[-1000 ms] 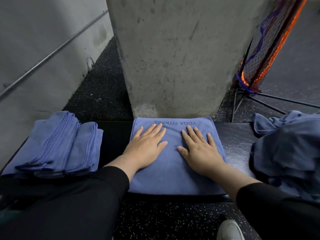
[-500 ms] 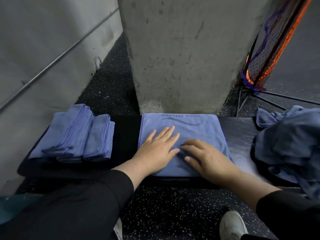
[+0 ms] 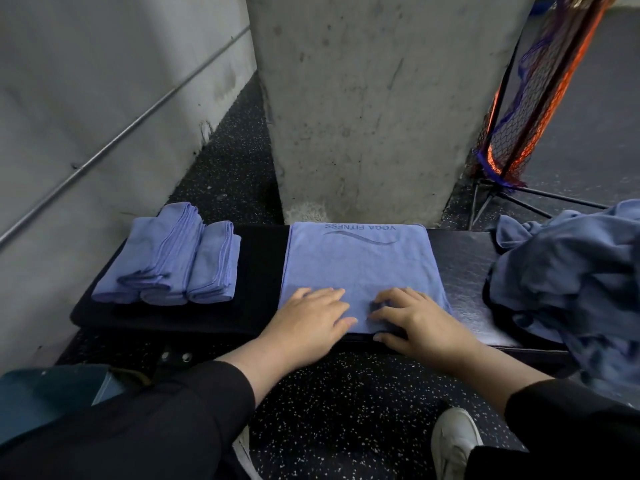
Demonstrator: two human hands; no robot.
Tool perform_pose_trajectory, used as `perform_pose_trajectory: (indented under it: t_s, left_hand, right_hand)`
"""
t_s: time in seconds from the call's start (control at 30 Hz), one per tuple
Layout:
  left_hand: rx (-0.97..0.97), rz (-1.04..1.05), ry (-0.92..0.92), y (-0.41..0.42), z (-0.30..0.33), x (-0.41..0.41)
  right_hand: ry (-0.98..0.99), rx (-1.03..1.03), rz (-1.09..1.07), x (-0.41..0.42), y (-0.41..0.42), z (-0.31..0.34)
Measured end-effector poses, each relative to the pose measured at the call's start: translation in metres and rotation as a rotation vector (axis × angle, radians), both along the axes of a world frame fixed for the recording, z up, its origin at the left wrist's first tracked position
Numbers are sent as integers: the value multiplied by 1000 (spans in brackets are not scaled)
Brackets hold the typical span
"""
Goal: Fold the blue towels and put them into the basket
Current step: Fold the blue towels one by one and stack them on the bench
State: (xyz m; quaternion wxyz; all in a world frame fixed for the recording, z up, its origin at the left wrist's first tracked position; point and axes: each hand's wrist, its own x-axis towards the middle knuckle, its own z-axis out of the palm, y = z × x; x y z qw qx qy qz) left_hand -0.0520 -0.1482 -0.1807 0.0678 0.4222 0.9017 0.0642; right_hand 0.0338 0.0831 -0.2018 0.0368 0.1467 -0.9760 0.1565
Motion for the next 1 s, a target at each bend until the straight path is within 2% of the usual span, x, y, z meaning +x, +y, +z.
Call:
perform_pose_trajectory:
  t_s: [0.13,0.33,0.43,0.57,0.7,0.83,0.9,1.0]
  left_hand:
    - [21,-30,69,20,-1,11]
    - [73,68,106,25,0,-1]
    - [138,155,72,20,5,-16]
    - [172,212,10,5,15,-36]
    - [52,190,-41,-19,21,-52]
    - [200,376,-231,-38,37,-68]
    - [252,382,-315,-44,45,-70]
    - [231,321,-390,-51,56,-69]
  right_hand:
    - [137,90,-55,-4,-13,-1]
    - [135,54,-247,-12,-18,2]
    - [139,99,-235,-11,-8,4]
    - [37,160,-202,-9,10,6]
    - [-72,23,-294,-16,31,17]
    - [-130,-43,-438,-20,52,39]
    - [-194,-50,-452,-19,59,51]
    - [-286,-40,-423,-16,64,64]
